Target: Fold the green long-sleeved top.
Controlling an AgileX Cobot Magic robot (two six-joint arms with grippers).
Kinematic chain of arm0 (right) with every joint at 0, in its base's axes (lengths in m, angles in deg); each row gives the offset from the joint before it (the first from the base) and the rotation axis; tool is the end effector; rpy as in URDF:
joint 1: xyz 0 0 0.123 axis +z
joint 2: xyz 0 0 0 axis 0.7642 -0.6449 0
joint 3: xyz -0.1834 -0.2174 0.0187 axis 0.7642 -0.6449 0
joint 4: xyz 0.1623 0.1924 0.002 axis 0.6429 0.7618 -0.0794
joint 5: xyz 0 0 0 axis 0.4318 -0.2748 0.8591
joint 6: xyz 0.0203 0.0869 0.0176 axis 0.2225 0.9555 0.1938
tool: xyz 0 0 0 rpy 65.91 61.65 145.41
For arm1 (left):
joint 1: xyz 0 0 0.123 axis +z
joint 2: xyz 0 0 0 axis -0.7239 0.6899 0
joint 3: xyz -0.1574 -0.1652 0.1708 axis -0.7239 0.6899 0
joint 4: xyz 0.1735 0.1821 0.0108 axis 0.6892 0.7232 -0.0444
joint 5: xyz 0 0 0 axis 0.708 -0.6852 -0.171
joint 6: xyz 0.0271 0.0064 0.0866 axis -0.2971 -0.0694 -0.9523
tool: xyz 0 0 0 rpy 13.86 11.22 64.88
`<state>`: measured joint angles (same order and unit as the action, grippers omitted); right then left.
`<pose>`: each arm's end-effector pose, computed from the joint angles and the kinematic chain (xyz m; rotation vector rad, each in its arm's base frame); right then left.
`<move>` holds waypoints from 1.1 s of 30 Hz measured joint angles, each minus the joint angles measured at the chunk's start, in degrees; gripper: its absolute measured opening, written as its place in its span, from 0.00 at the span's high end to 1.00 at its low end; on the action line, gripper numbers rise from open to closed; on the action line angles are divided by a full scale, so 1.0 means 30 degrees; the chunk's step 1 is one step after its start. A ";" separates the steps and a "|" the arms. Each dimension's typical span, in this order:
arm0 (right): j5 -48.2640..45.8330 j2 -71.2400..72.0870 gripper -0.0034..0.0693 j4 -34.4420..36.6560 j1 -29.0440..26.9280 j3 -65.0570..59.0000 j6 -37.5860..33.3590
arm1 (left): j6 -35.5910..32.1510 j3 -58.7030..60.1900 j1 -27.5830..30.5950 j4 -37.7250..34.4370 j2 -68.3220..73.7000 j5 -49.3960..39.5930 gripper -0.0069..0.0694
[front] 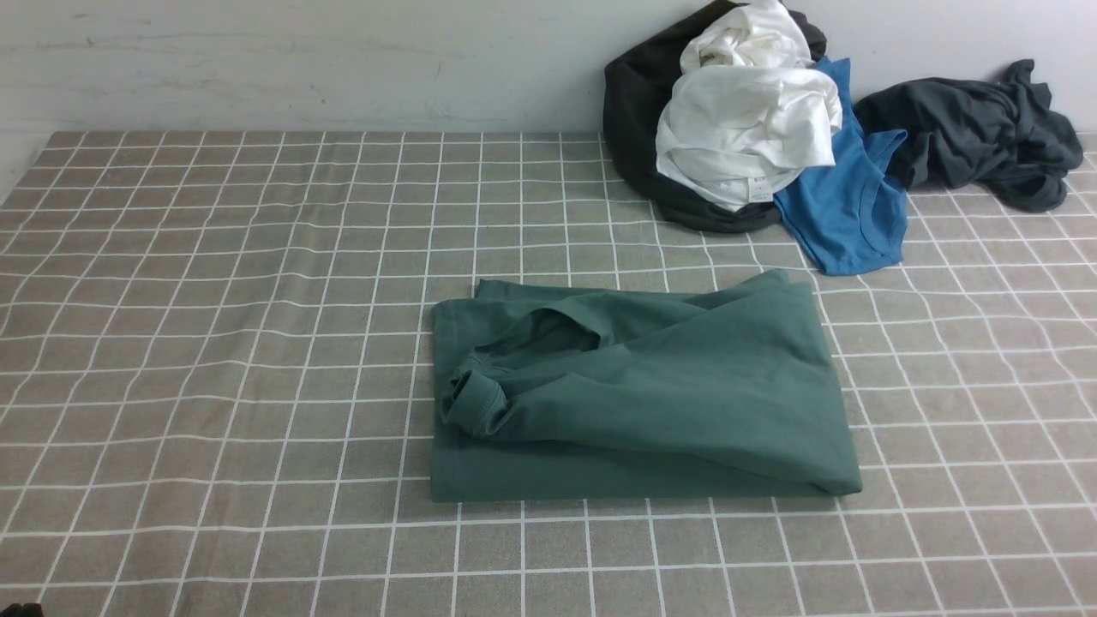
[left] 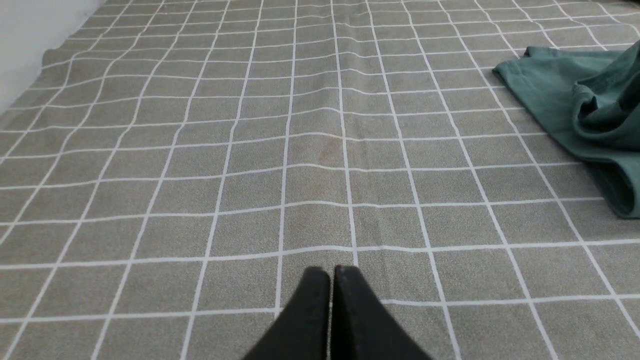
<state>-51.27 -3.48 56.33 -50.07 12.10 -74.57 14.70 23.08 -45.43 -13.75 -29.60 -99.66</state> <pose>0.0532 -0.0020 0.1735 0.1748 1.8428 0.0985 0.0524 -0.0014 0.1700 -0.0315 1.8833 -0.0367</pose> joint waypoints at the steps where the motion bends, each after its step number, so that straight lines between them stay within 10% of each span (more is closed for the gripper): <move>1: 0.0000 0.0000 0.97 0.0000 0.0000 0.0000 0.0000 | -0.0007 0.0000 0.0000 0.0000 0.0000 0.0000 0.92; 33: 0.0000 0.0000 0.97 0.0016 0.0000 0.0000 0.0258 | -0.0130 0.0000 0.0000 0.0000 0.0000 0.0070 0.92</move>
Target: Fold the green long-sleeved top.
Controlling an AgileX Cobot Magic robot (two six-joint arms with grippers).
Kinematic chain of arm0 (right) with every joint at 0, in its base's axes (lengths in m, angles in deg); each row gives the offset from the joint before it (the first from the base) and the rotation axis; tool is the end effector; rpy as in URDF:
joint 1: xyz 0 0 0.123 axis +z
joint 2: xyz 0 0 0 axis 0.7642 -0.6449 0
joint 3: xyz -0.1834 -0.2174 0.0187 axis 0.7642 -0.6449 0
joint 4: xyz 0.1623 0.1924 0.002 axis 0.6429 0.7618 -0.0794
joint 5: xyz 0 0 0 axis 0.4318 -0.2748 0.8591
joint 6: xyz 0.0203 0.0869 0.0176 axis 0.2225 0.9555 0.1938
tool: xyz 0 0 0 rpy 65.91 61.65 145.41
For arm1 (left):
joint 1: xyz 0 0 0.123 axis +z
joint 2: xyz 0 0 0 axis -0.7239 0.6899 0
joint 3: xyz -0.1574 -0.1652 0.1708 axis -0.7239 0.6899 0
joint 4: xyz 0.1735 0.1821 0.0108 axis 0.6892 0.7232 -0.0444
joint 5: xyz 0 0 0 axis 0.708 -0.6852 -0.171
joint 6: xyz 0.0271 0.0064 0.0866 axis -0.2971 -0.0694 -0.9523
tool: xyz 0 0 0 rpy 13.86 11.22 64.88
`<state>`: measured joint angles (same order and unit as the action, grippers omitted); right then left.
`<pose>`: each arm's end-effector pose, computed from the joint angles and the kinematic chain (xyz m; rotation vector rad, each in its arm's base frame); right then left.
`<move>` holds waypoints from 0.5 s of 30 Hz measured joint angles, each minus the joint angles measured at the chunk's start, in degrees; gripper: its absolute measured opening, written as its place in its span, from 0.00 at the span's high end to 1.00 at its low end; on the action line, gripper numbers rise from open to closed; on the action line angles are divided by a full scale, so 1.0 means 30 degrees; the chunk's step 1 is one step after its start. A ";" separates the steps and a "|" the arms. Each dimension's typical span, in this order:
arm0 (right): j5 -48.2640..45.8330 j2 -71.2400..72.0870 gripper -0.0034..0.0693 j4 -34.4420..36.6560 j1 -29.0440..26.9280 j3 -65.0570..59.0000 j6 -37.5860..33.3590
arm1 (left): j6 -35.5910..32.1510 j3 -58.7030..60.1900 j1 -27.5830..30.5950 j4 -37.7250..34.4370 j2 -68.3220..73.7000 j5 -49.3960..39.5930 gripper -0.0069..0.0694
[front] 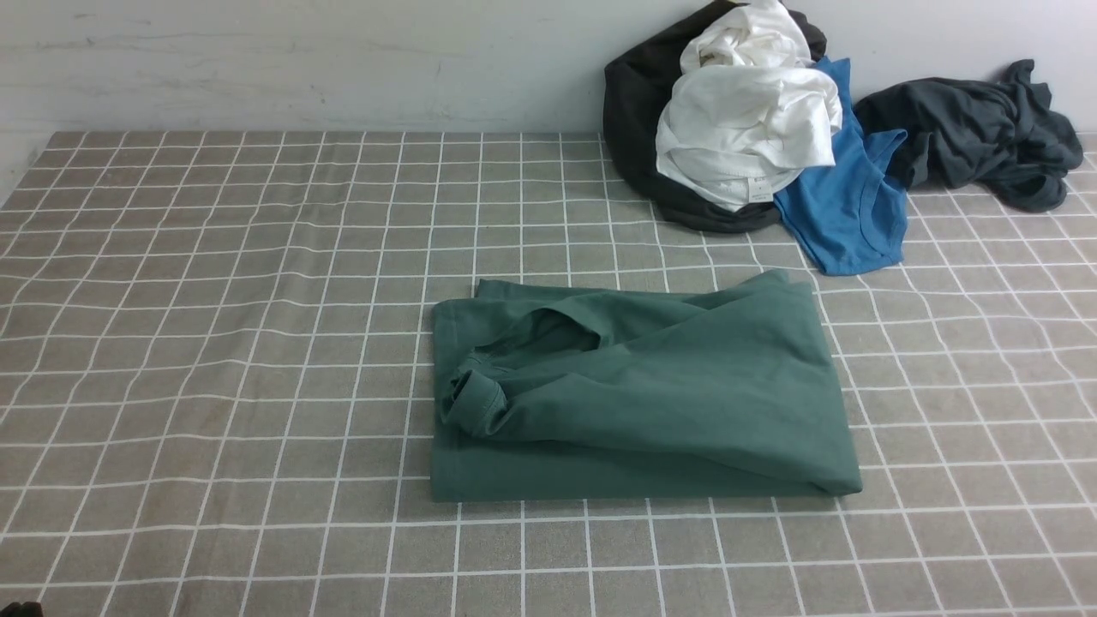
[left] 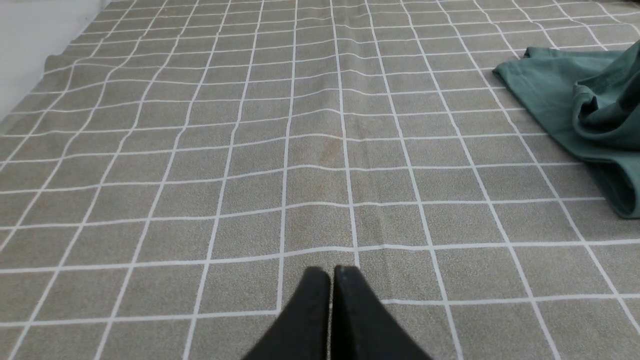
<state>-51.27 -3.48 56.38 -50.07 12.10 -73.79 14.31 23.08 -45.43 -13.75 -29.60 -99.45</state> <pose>0.0532 -0.0019 0.1735 0.1879 1.8417 0.1088 0.0525 -0.0014 0.1703 -0.0253 1.8797 -0.0319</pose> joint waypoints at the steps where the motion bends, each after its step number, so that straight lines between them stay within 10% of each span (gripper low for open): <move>1: 0.0000 0.0000 0.97 0.0000 0.0000 0.0000 0.0000 | 0.0000 0.0000 0.0000 0.0000 0.0000 0.0000 0.92; 15: 0.0000 0.0000 0.97 0.0000 0.0000 0.0000 0.0000 | 0.0000 0.0000 0.0000 0.0000 0.0000 0.0004 0.92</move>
